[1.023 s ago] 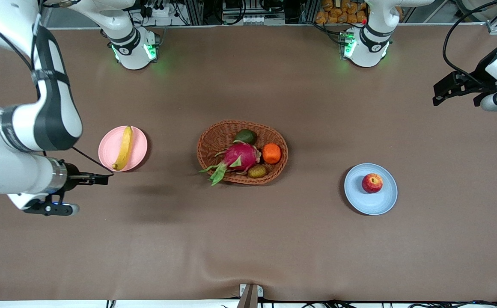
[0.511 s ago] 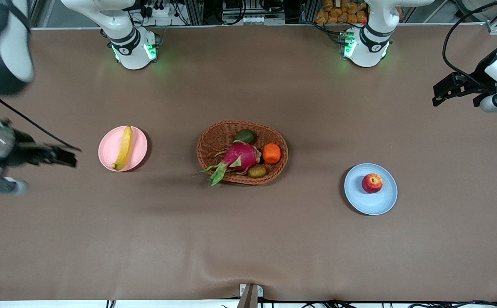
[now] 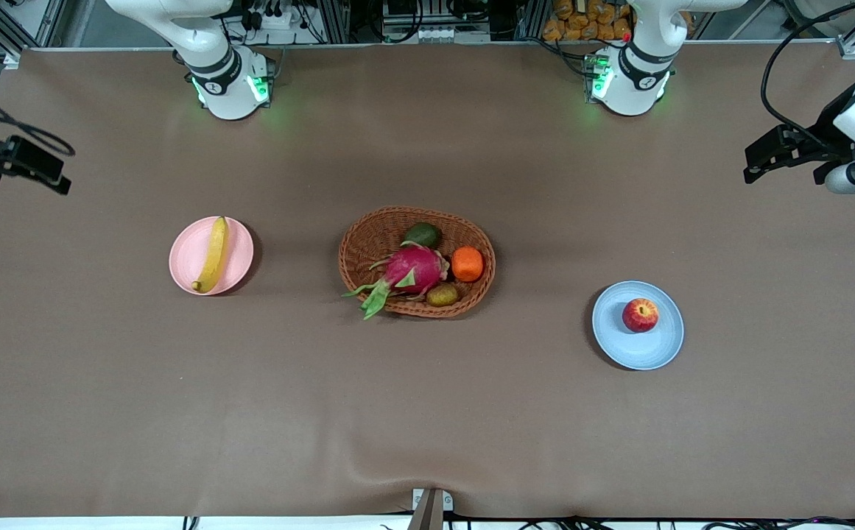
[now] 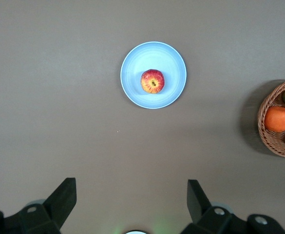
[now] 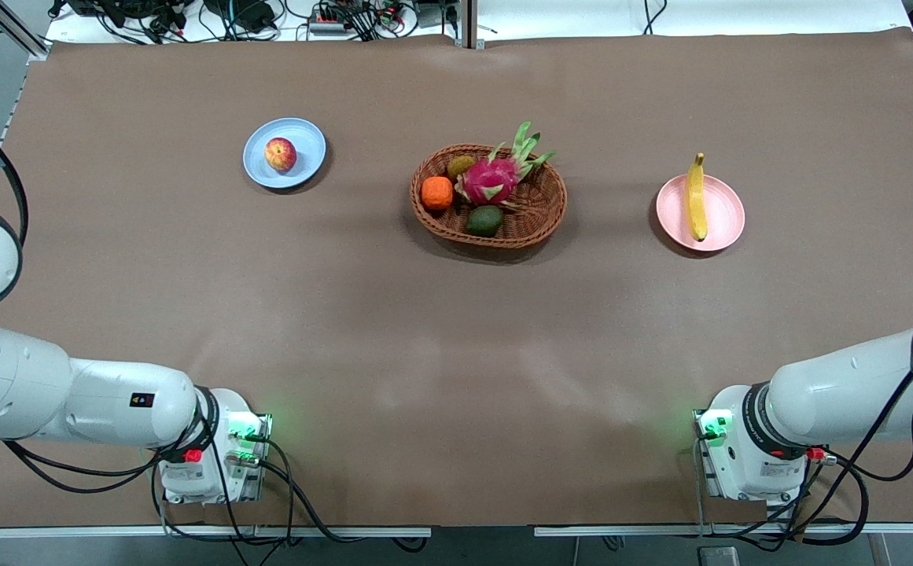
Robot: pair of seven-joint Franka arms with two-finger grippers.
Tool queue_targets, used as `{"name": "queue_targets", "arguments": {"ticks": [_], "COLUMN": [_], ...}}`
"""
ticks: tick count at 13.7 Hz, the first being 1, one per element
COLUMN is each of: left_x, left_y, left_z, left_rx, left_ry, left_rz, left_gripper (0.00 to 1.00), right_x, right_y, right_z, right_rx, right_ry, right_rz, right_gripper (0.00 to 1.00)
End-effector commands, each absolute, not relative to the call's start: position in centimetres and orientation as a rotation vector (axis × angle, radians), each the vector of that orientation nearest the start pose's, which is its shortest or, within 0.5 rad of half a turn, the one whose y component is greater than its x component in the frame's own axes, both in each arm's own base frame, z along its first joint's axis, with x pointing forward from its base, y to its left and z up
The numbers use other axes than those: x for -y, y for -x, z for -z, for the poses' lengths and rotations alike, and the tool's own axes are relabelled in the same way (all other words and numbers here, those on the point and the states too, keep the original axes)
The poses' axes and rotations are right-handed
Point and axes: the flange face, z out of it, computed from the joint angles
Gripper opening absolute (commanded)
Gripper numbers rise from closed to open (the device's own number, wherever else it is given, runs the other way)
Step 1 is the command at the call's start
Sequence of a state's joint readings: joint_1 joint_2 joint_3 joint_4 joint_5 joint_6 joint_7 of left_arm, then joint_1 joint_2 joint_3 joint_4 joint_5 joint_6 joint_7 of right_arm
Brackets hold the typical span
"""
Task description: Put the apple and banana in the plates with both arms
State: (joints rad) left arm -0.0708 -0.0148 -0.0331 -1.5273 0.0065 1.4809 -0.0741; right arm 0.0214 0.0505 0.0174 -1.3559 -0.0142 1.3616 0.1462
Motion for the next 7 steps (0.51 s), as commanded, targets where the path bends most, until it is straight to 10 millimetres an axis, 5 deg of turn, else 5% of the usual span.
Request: {"name": "queue_targets", "arguments": {"ticks": [1,7], "left_x": [5.45,5.37], "left_y": [-53.65,-53.65], "left_z": [-64.88,-64.81], "left_rx": [-0.050,-0.050], "left_ry": [3.136,3.136], "left_rz": [-0.050,-0.052], "left_gripper": [1.00,1.00], "right_x": [-1.60,-1.96], "right_y": [-51.77,-51.95], "right_z": [-67.61,-66.93], "right_rx": [-0.108,-0.069], "right_ry": [3.185,3.205], "right_rz": [-0.044,-0.037], "right_gripper": [1.00,1.00]}}
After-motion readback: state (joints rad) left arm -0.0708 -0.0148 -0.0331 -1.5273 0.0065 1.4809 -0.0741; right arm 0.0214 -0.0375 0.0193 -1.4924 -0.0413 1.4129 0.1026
